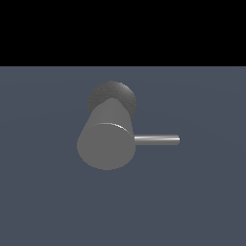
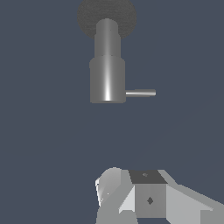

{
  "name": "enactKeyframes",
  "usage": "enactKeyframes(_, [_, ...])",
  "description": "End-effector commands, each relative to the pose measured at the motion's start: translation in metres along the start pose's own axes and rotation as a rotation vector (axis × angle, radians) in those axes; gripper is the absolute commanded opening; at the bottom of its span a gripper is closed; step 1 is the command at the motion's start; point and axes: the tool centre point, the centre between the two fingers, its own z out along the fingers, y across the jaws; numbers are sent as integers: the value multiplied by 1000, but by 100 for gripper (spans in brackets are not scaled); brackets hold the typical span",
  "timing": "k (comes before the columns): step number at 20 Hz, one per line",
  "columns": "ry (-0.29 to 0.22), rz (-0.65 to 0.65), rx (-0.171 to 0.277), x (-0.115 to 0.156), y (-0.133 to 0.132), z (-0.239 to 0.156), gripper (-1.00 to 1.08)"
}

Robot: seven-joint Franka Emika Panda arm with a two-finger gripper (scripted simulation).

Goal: Turn on the faucet by rotating a designated handle.

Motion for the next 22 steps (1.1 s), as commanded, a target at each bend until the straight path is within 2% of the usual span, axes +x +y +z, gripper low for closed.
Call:
enactKeyframes(1, [0, 0, 0, 0, 0, 0, -100])
enactKeyframes(6, [14, -2, 26, 1, 0, -2, -100])
enactKeyframes(11, [55, -8, 105, 2, 1, -9, -100])
enactKeyframes(16, [129, -17, 236, 6, 4, -21, -100])
enactKeyframes(22, [263, -24, 458, 10, 15, -46, -100])
